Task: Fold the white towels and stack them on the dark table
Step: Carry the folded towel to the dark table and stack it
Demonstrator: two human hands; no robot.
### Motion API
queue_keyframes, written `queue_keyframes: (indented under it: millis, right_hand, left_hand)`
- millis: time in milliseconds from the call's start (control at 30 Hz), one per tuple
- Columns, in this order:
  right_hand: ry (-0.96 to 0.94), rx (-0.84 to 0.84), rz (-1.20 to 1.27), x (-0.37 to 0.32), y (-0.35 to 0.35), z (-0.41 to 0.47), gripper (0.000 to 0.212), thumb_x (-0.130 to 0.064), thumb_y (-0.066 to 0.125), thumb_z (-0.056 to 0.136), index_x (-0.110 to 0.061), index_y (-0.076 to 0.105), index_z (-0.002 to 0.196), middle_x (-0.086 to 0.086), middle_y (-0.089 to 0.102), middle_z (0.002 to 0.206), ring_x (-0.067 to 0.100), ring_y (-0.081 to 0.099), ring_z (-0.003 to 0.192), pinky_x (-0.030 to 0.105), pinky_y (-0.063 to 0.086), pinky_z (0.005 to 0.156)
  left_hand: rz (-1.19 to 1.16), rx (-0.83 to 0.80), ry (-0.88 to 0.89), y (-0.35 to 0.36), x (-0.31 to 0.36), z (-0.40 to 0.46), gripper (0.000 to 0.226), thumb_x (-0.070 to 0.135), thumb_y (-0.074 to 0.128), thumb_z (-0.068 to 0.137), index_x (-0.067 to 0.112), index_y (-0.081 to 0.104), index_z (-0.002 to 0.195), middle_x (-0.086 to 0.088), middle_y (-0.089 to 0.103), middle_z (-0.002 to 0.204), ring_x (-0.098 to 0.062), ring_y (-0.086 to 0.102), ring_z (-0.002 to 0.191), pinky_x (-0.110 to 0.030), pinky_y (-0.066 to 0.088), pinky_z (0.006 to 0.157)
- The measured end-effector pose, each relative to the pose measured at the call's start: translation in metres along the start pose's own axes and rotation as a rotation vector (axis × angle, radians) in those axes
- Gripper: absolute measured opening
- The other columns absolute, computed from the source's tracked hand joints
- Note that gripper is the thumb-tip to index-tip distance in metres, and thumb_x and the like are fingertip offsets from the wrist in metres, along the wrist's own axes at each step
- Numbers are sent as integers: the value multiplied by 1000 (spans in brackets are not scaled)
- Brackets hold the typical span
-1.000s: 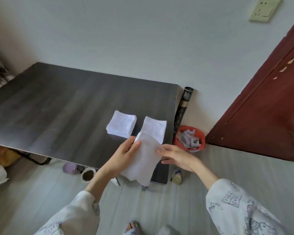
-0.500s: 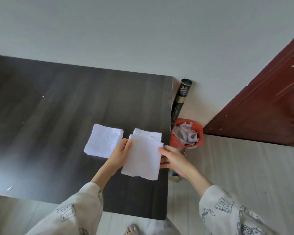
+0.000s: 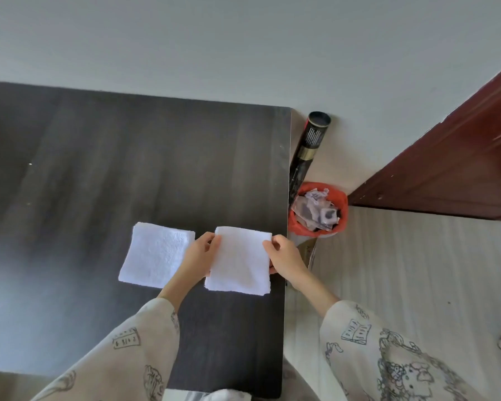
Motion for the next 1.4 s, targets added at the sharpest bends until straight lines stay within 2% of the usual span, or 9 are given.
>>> queue_keyframes:
  millis: [167, 367, 500, 700, 933, 1067, 1267, 1333, 1400]
  right_hand:
    - [25, 9, -83, 3, 1, 7, 18, -26, 38, 98, -11, 48, 94, 15, 62, 97, 27, 65, 85, 42, 59, 69]
    - [34, 12, -193, 5, 2, 9, 19, -31, 37, 99, -15, 46, 96, 11, 62, 95, 26, 65, 77, 37, 58, 68]
    - [44, 13, -220, 3, 6, 9, 17, -33, 36, 99, -18, 44, 98, 6, 60, 97, 23, 64, 79, 27, 53, 64]
    - [57, 17, -250, 5, 6, 10, 27, -34, 36, 99, -12, 48, 109, 7, 60, 102, 20, 62, 79, 23, 51, 61]
    - [49, 70, -242, 4, 9, 7, 27, -35, 38, 99, -12, 47, 110, 4, 57, 94, 19, 59, 81, 35, 56, 74]
    - [16, 133, -240, 4, 7, -1, 29, -34, 39, 99, -11, 49, 114, 6, 61, 99, 12, 54, 79, 25, 45, 66]
    - [106, 222, -88, 25, -6, -36, 31, -32, 44, 97, -13, 49, 121, 2, 60, 118, 20, 58, 108, 32, 46, 92]
    - [114, 269, -12, 37, -10, -57, 28, -33, 45, 96, -14, 52, 116, 4, 63, 113, 21, 61, 103, 41, 49, 94]
    - [121, 328, 97, 49, -17, -86, 24, -32, 45, 96, -15, 53, 111, 4, 64, 106, 18, 62, 97, 39, 50, 91]
  left_hand:
    - [103, 8, 10, 4, -3, 9, 28, 38, 36, 97, 16, 53, 98, -19, 59, 89, -21, 51, 71, -38, 48, 66]
    - [175, 47, 45, 7, -7, 12, 24, 37, 36, 98, 18, 51, 98, 0, 49, 68, -15, 46, 61, -24, 36, 52]
    - [195, 77, 65, 6, -7, 12, 28, 37, 33, 98, 18, 51, 108, 2, 54, 77, -16, 53, 70, -27, 43, 58]
    - [221, 84, 80, 7, -9, 11, 30, 38, 34, 98, 18, 49, 115, 0, 57, 84, -19, 56, 75, -35, 52, 69]
    - [230, 134, 68, 4, -15, 6, 29, 35, 40, 96, 15, 43, 116, -5, 59, 94, -19, 54, 79, -31, 47, 66]
    - [276, 185, 47, 0, -12, -3, 34, 30, 39, 97, 10, 40, 125, -13, 58, 112, -22, 55, 86, -33, 47, 75]
    - [279, 214, 295, 0, 0, -38, 26, 18, 40, 96, 11, 45, 121, -8, 51, 123, -22, 56, 89, -31, 50, 73]
    - [289, 141, 408, 7, 7, -48, 28, 18, 42, 95, 12, 47, 123, -7, 51, 126, -22, 57, 100, -31, 50, 85]
    - [310, 37, 488, 19, 18, -59, 30, 19, 43, 95, 15, 47, 124, -4, 52, 127, -18, 56, 103, -26, 46, 89]
Point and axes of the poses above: each hand's wrist, its own z-axis towards the middle knuckle, its own y-axis out of the palm, x = y × z, the point moved 2 cm from there along z, towards the middle knuckle
